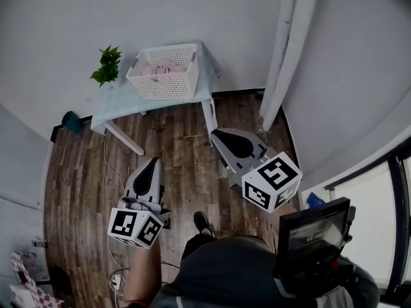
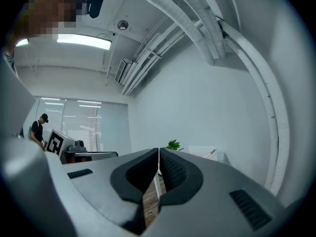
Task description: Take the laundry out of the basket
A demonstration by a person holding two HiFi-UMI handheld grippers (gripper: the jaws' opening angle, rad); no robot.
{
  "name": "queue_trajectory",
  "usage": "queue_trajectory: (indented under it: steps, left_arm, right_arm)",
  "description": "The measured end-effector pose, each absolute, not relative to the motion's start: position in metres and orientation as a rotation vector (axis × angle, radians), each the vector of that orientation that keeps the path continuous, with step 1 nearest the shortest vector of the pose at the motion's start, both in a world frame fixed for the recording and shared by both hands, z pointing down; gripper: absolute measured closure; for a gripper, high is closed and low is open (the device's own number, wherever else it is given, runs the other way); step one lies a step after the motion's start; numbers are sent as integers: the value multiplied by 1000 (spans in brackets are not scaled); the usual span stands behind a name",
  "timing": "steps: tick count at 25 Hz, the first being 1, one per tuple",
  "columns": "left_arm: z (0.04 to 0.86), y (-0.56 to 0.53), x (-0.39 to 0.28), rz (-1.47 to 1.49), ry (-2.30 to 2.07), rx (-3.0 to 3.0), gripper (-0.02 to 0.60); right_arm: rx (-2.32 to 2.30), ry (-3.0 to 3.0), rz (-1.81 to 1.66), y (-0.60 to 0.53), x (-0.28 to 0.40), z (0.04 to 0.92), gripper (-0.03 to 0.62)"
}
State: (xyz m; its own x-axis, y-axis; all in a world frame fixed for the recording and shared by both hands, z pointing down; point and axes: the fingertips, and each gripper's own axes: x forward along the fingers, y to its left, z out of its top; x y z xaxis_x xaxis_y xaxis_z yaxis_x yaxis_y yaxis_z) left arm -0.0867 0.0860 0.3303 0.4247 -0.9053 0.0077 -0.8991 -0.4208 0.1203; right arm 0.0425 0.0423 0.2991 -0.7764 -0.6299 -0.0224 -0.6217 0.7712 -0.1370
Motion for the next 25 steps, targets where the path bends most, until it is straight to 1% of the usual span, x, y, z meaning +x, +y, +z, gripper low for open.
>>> queue_trajectory:
  steps: [15,21,25]
  left_arm:
    - [328,-41,-191,-105,-1503,2637,572]
    - [329,-77,-212,-99,-1474,2651,571]
    - [335,-109,-220,-94,-1483,2629,571]
  right_arm:
    - [-1172,2878,-179,-74,-59,300,576]
    - [-1187,2892,-188,-105,-83,302,576]
    - [-1186,2905,-198,-131,-85,306,576]
